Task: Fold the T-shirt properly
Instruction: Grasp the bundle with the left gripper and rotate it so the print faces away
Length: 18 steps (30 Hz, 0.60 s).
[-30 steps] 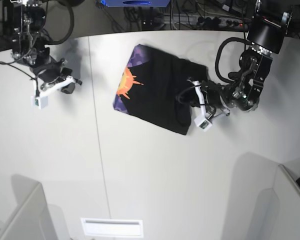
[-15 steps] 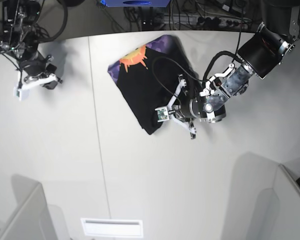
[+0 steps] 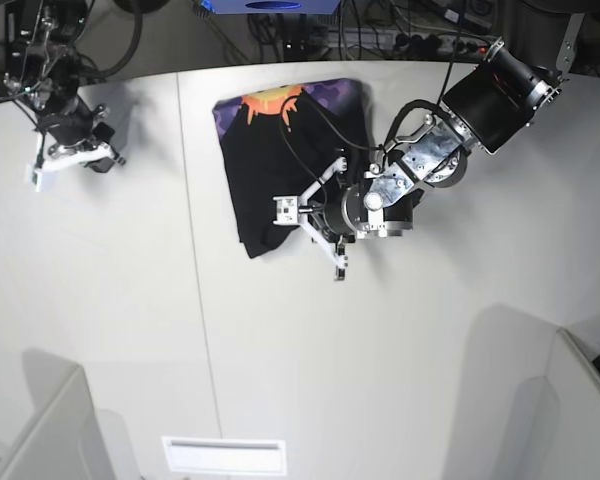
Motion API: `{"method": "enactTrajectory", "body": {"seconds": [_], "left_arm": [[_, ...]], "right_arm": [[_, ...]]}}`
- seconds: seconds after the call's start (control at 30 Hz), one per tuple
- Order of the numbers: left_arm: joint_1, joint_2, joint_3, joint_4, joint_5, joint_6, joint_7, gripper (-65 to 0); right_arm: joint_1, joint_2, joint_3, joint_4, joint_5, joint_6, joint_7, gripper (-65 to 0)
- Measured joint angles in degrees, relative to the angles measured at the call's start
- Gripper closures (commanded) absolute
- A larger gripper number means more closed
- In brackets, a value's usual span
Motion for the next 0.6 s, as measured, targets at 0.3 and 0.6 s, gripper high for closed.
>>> {"method": "enactTrajectory", "body": {"seconds": [0.3, 0.6], "left_arm": [[-3.2, 0.6, 7.9, -1.0, 1.4, 0.3, -3.3, 0.0], [-3.2, 0.5, 7.7, -1.3, 0.8, 0.3, -3.7, 0.0]], "right_arm": [[-0.7, -0.5, 0.1, 0.0, 0.0, 0.0, 0.0, 0.0], [-0.8, -0.5, 0.1, 0.0, 0.0, 0.0, 0.0, 0.0]]}}
